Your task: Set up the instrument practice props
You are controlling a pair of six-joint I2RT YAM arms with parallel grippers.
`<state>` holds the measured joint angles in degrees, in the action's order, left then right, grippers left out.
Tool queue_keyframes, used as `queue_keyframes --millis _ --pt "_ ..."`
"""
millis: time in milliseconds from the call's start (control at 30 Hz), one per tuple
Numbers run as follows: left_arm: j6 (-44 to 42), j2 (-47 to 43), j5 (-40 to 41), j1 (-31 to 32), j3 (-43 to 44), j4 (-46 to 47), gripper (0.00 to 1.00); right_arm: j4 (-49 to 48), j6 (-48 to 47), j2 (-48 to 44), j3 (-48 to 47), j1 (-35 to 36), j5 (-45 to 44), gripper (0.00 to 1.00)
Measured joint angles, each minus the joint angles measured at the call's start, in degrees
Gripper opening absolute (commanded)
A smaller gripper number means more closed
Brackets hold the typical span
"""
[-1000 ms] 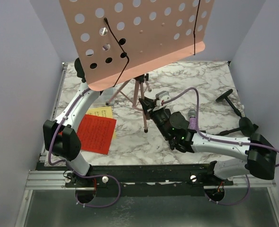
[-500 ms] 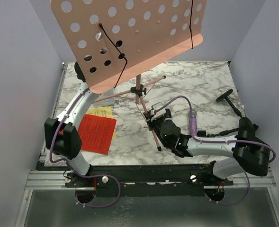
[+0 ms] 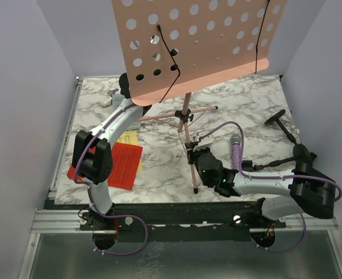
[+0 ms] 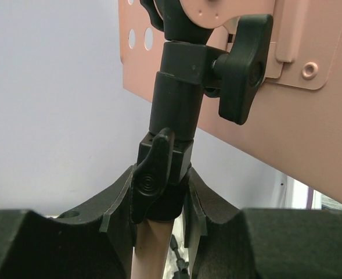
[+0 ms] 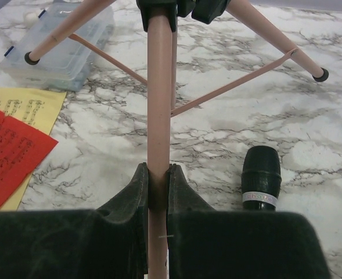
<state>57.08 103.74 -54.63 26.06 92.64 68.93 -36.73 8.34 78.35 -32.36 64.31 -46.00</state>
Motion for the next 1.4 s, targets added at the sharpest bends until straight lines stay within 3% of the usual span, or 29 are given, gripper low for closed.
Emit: queue_keyframes --millis 433,800,1400 --pt "0.1 15.6 1.1 9.6 19.6 -5.6 0.00 2.2 3.7 -7.5 5.2 0.0 -8.5 0.00" --pt "8.2 27.3 -2.3 10.3 36.0 -4.2 0.00 9.9 8.1 -6.3 1.7 -0.3 -16.1 0.01" --pt "22.1 31.3 -4.5 1.9 37.0 8.2 0.02 -3.6 -1.3 6.8 -3.0 -0.9 -16.5 0.01"
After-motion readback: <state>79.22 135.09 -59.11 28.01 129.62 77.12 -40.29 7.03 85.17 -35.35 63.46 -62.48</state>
